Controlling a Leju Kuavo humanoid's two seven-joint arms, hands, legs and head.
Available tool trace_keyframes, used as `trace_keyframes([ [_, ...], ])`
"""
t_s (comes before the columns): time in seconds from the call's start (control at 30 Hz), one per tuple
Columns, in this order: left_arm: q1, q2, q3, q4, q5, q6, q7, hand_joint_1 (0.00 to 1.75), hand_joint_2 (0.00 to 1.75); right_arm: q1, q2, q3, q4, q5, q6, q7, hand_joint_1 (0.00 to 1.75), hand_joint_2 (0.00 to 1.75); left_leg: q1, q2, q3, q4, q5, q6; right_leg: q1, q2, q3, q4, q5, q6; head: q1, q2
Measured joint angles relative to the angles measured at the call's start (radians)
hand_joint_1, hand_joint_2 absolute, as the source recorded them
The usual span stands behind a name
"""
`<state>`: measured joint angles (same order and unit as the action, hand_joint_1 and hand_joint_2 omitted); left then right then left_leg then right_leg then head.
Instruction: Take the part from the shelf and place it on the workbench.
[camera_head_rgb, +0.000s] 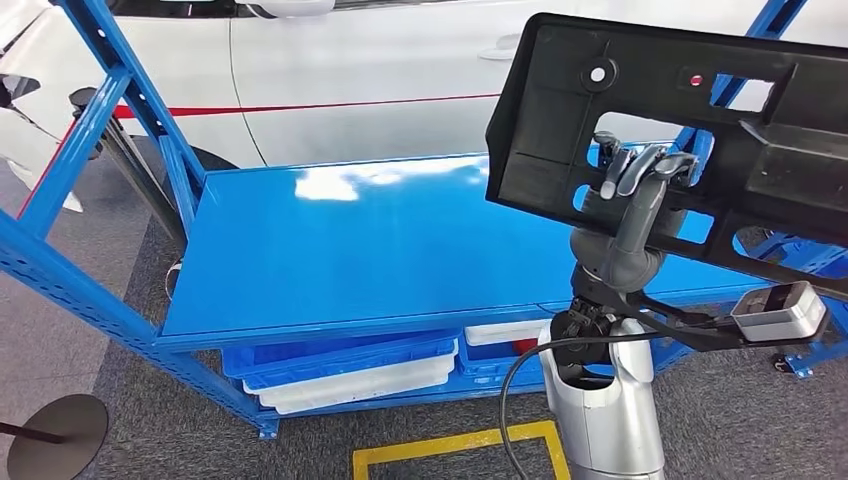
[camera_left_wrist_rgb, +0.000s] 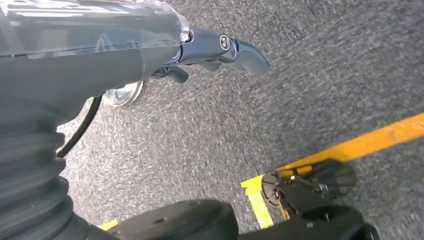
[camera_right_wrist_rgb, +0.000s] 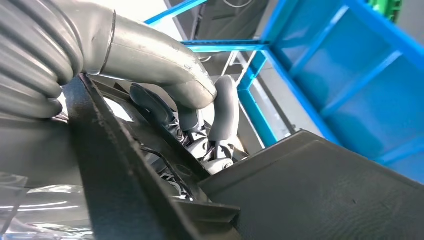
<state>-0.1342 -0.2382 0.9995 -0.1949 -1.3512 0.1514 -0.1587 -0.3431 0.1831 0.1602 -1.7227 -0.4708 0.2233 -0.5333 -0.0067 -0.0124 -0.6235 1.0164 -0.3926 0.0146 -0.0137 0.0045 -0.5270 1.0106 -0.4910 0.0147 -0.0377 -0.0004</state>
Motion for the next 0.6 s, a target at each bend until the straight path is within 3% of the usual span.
trace_keyframes([
  [0.07,0.001,0.0,-0.001,0.0,0.0,0.0,0.0,0.0,1.75,-0.001,0.0,0.0,-0.001,0.0,0.0,0.0,1.75,1.75,0.0,0.0,-0.013,0.017,-0.022,-0.011,-0.006,-0.006,-0.013,-0.008,0.017,-0.018,0.0,0.0],
  [0.1,0.0,0.0,-0.001,0.0,0.0,0.0,0.0,0.0,1.75,-0.001,0.001,0.0,-0.001,0.0,0.0,0.0,1.75,1.75,0.002,0.001,-0.026,0.051,-0.056,-0.015,-0.009,-0.01,-0.022,-0.011,0.027,-0.025,0.0,0.0],
  [0.17,-0.004,0.001,-0.002,0.0,0.0,0.0,0.0,0.0,1.75,-0.001,0.001,0.0,-0.002,0.0,0.0,-0.001,1.75,1.75,0.008,0.005,-0.061,0.171,-0.149,-0.025,-0.008,-0.016,-0.045,-0.012,0.044,-0.032,0.0,0.0],
  [0.2,-0.005,0.001,-0.002,0.0,0.0,0.0,0.0,0.0,1.75,0.0,0.001,0.0,-0.002,0.001,-0.001,-0.002,1.75,1.75,0.011,0.006,-0.073,0.234,-0.181,-0.031,-0.007,-0.018,-0.056,-0.011,0.053,-0.032,0.0,0.0],
  [0.23,-0.006,0.001,-0.002,0.0,0.0,0.0,0.002,0.0,1.75,0.0,0.001,0.0,-0.002,0.004,-0.002,-0.004,1.75,1.75,0.013,0.006,-0.073,0.273,-0.191,-0.035,-0.007,-0.021,-0.067,-0.01,0.061,-0.031,0.0,0.0],
  [0.27,-0.007,0.001,-0.003,0.0,-0.002,-0.001,0.005,0.0,1.75,0.0,0.001,0.0,-0.002,0.007,-0.003,-0.007,1.75,1.75,0.015,0.007,-0.055,0.275,-0.18,-0.038,-0.007,-0.022,-0.078,-0.009,0.068,-0.029,0.0,0.0],
  [0.3,-0.006,0.001,-0.004,0.0,-0.005,-0.002,0.009,0.0,1.75,0.001,0.001,0.0,-0.004,0.011,-0.005,-0.011,1.75,1.75,0.017,0.007,-0.019,0.239,-0.154,-0.039,-0.007,-0.023,-0.088,-0.006,0.075,-0.026,0.0,0.0],
  [0.37,-0.005,0.001,-0.01,0.0,-0.012,-0.006,0.016,0.0,1.75,0.001,0.001,0.0,-0.011,0.019,-0.008,-0.019,1.75,1.75,0.018,0.007,0.081,0.1,-0.117,-0.036,-0.007,-0.023,-0.104,0.0,0.087,-0.018,0.0,0.0],
  [0.43,-0.006,0.001,-0.017,0.0,-0.019,-0.011,0.019,0.0,1.75,0.002,0.001,0.0,-0.023,0.026,-0.011,-0.026,1.75,1.75,0.014,0.006,0.143,-0.004,-0.121,-0.028,-0.006,-0.025,-0.114,0.003,0.1,-0.006,0.0,0.0],
  [0.53,-0.007,0.001,-0.023,0.0,-0.026,-0.018,0.025,0.0,1.75,0.014,0.001,0.0,-0.043,0.037,-0.016,-0.033,1.75,1.75,0.011,0.006,0.137,-0.029,-0.113,-0.008,-0.008,-0.025,-0.121,0.0,0.117,0.014,0.0,0.0],
  [0.57,-0.008,0.001,-0.025,0.0,-0.027,-0.021,0.027,0.0,1.75,0.019,0.0,0.0,-0.049,0.039,-0.016,-0.034,1.75,1.75,0.012,0.008,0.131,-0.032,-0.103,0.002,-0.008,-0.022,-0.127,0.009,0.103,0.019,0.0,0.0],
  [0.6,-0.009,0.001,-0.027,0.0,-0.03,-0.024,0.03,0.0,1.75,0.023,0.0,0.0,-0.053,0.042,-0.016,-0.035,1.75,1.75,0.014,0.01,0.121,-0.035,-0.091,0.011,-0.008,-0.018,-0.138,0.038,0.069,0.023,0.0,0.0],
])
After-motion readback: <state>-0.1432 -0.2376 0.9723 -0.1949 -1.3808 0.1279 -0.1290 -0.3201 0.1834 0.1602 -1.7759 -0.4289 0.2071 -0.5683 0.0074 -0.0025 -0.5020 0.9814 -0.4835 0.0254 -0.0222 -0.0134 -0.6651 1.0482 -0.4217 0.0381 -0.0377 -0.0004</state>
